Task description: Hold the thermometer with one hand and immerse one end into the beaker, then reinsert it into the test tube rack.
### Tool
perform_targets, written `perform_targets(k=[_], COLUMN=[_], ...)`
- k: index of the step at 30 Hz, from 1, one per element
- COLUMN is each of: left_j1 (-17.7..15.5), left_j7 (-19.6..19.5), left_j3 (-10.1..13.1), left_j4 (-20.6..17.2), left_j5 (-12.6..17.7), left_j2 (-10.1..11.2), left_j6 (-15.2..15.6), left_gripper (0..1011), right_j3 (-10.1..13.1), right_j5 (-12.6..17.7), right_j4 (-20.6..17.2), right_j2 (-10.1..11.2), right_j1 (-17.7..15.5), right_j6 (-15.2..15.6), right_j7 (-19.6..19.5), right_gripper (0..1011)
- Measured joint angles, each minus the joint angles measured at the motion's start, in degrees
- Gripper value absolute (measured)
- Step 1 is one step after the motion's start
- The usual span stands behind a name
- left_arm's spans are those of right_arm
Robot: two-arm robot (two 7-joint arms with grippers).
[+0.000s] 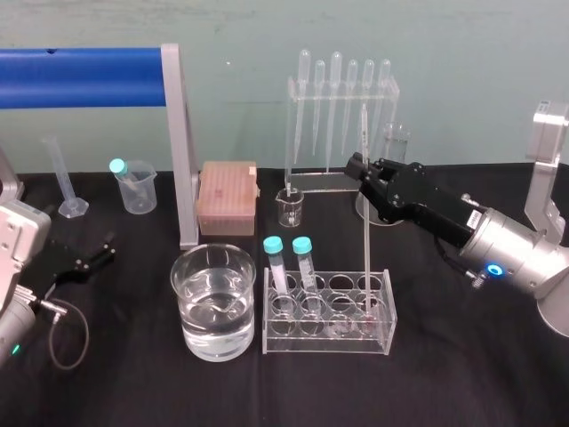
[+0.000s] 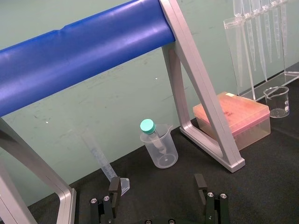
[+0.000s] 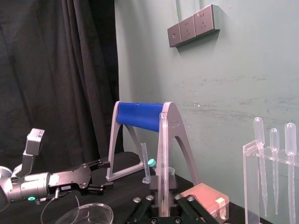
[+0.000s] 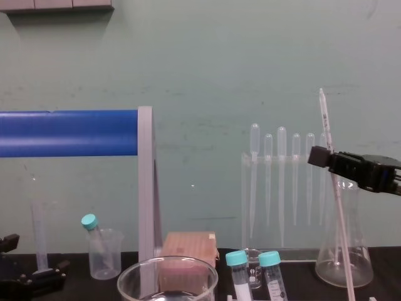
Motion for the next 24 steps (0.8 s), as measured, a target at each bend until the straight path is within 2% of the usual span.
perform_targets(k=[6,10,12,21,22,24], left_j1=[0.0,0.0,0.0,0.0,0.0,0.0], left_j7=[0.0,0.0,0.0,0.0,0.0,0.0], left_j3=[0.01,0.0,0.0,0.0,0.01,0.0], left_j4=[0.0,0.0,0.0,0.0,0.0,0.0], left_j5=[-0.01,0.0,0.0,0.0,0.0,0.0], left_j2=[0.0,0.0,0.0,0.0,0.0,0.0], left_j6=[0.0,0.0,0.0,0.0,0.0,0.0], left_gripper=[1008,1008,1008,1008,1008,1008], right_j3=[0.03,0.04,0.04,0.04,0.04,0.04], right_j5=[0.0,0.01,0.01,0.02,0.02,0.02], right_j4=[-0.02,-0.04,-0.04,-0.07,-0.07,-0.07], right_j2=[0.0,0.0,0.0,0.0,0.0,0.0], right_j1=[-0.03,-0.03,-0.03,-0.03,-0.03,-0.03], right_j6=[0.0,-0.01,-0.01,-0.01,-0.01,-0.01], right_j7=[0.0,0.0,0.0,0.0,0.0,0.0], right_gripper=[269,430,471,789,789,863])
